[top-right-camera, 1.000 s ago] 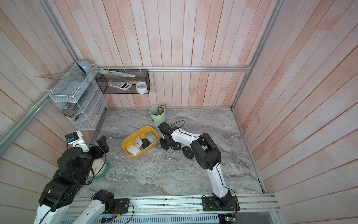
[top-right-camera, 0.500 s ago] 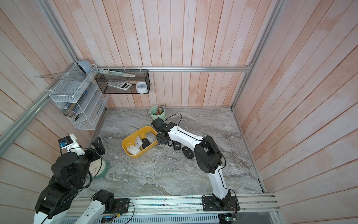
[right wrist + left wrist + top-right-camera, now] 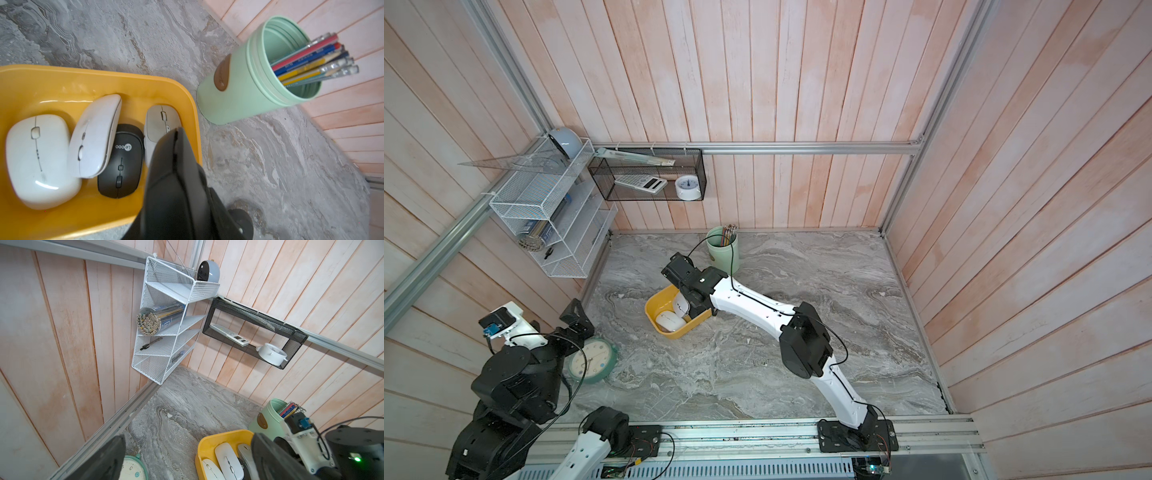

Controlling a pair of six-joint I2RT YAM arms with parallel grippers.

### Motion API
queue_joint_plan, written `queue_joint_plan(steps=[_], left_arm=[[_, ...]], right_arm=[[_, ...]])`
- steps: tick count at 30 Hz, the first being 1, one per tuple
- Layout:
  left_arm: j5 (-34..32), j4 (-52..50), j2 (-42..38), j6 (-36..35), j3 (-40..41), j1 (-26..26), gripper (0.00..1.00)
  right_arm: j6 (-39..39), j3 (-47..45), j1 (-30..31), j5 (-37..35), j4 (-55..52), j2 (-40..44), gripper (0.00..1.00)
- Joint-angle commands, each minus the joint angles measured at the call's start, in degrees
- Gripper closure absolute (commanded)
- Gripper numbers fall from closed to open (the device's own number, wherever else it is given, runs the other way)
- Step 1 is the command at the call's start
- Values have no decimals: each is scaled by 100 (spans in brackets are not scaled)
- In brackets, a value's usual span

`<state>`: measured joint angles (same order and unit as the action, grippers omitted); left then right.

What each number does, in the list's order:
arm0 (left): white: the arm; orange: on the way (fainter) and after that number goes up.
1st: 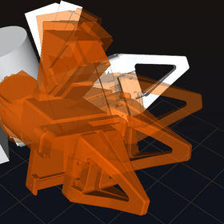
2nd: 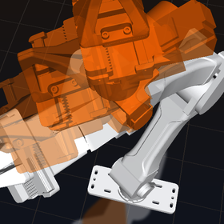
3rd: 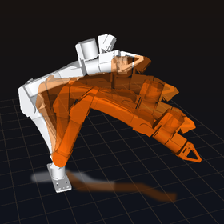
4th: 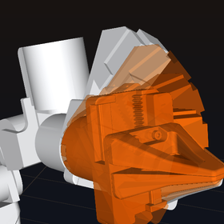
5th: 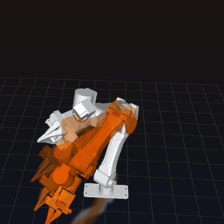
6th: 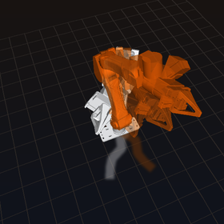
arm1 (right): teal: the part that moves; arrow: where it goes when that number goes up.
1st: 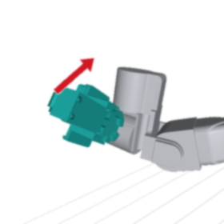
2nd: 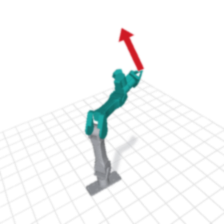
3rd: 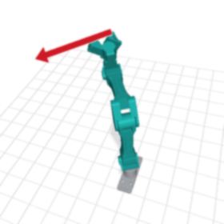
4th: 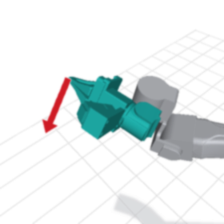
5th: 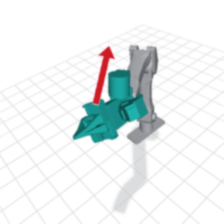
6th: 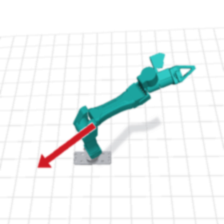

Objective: Put the mouse in the storage box
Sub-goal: Pick up the mouse from the center of the board, then place the mouse in the storage box.

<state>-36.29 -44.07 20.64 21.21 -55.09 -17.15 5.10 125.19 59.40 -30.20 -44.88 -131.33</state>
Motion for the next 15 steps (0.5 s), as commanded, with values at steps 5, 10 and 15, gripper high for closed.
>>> queue_joint_plan(steps=[5, 10, 15], left_arm=[[-176, 74, -113, 24, 109, 38, 0], [-180, 98, -105, -2, 113, 43, 0], [-190, 101, -112, 2, 121, 45, 0]], right_arm=[[-540, 1317, -32, -631, -523, -908, 66], [-791, 1826, -19, -811, -618, -1334, 66], [-1022, 1856, -16, -1005, -493, -1561, 65]])
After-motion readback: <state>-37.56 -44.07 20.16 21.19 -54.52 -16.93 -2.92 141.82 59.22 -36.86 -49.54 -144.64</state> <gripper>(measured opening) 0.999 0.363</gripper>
